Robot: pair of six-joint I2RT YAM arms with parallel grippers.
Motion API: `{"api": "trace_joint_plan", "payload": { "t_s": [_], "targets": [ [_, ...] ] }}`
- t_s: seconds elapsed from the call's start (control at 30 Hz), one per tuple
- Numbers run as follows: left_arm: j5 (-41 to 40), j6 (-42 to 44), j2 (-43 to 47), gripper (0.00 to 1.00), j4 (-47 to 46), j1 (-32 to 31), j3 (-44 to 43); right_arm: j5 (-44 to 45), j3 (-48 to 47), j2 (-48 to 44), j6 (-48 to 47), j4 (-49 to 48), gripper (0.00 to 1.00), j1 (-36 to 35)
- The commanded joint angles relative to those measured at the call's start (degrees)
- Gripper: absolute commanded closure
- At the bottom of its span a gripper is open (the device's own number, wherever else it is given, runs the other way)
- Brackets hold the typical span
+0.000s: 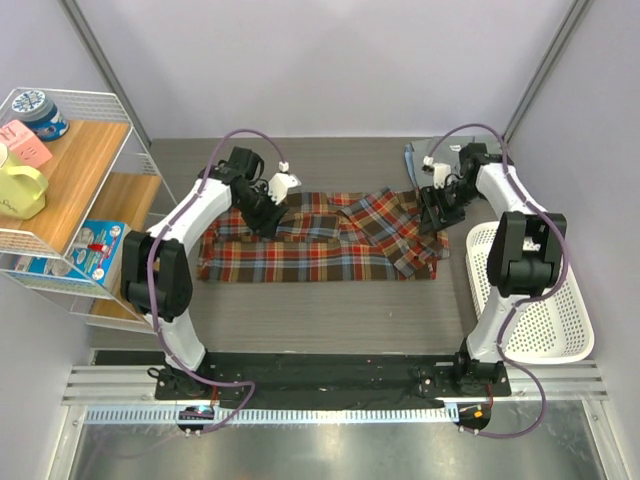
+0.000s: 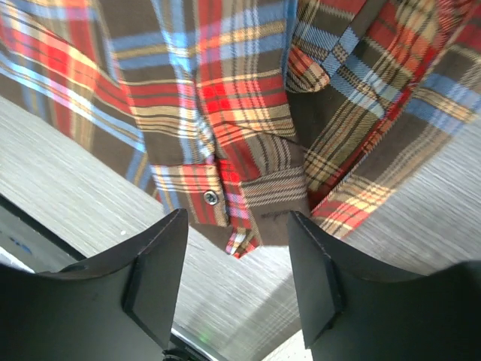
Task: Fold and stack the long sleeve shirts
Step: Fold the shirt
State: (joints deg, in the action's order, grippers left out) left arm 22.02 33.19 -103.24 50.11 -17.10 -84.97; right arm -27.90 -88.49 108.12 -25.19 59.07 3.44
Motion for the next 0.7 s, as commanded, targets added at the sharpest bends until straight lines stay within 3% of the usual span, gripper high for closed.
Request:
{"api": "trace_joint_plan", "payload": {
  "t_s": [0.0, 0.47, 0.53, 0.63, 0.67],
  "targets": [
    [3.9, 0.4, 3.5, 0.52, -1.4, -0.2, 0.0, 1.7, -1.1, 2.5, -1.5, -0.6, 0.41, -0.5],
    [2.6, 1.1, 7.1, 0.5, -1.2, -0.2, 3.1, 6.0, -3.3, 8.0, -2.4, -1.1, 0.28, -0.5],
    [2.5, 1.0, 7.3, 0.5, -1.7, -0.2, 3.3, 5.5, -3.5, 7.9, -2.8, 0.1, 0.32, -0.5],
    [2.4, 0.7, 7.2, 0.51, -1.9, -0.2, 3.0, 2.2, -5.2, 7.6, -3.0, 3.7, 0.52, -0.5],
    [2.4, 0.4, 7.2, 0.51, -2.1, -0.2, 3.0, 0.4, -5.7, 7.5, -2.9, 4.8, 0.63, -0.5]
  ]
}}
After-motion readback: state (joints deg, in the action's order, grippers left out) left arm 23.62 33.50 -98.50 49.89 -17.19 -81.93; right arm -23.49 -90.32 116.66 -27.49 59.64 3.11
